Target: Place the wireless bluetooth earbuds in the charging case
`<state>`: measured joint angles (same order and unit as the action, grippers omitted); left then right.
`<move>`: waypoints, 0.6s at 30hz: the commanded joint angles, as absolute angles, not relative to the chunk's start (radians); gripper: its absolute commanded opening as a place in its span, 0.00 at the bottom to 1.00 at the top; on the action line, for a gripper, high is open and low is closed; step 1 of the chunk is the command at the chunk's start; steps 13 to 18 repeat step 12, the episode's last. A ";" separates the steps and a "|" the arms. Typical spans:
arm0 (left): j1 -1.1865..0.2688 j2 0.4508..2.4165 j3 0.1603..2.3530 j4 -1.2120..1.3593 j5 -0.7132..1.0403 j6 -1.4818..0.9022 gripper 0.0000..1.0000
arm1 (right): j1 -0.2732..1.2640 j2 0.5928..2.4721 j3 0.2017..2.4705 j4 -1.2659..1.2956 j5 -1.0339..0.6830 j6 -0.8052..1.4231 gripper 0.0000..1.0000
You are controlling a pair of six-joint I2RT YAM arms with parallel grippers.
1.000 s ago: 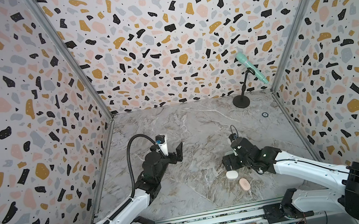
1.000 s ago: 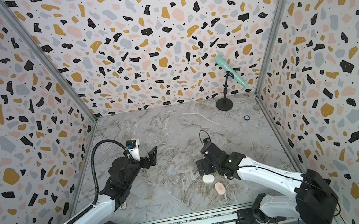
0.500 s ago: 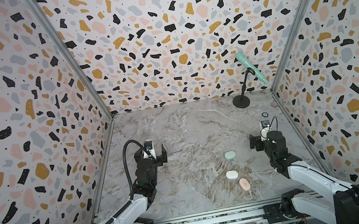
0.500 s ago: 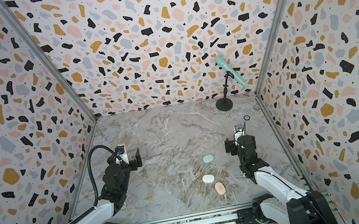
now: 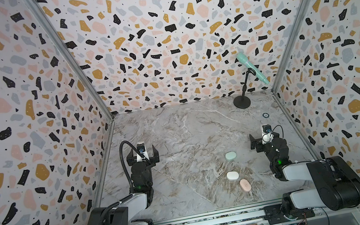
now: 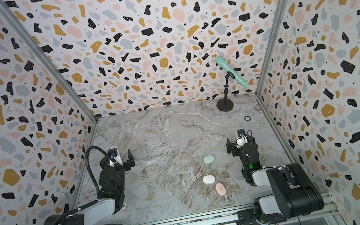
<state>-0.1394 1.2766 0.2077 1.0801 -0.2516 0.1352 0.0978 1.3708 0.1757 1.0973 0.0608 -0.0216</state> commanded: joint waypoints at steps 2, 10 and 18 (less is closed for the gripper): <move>-0.129 1.331 0.250 1.216 -0.196 0.138 1.00 | 0.113 1.465 0.173 1.285 0.075 -0.041 0.99; -0.125 1.390 0.262 1.254 -0.168 0.115 1.00 | 0.125 1.478 0.181 1.279 0.123 -0.036 0.99; -0.126 1.394 0.262 1.257 -0.160 0.115 1.00 | 0.124 1.477 0.182 1.275 0.124 -0.035 0.99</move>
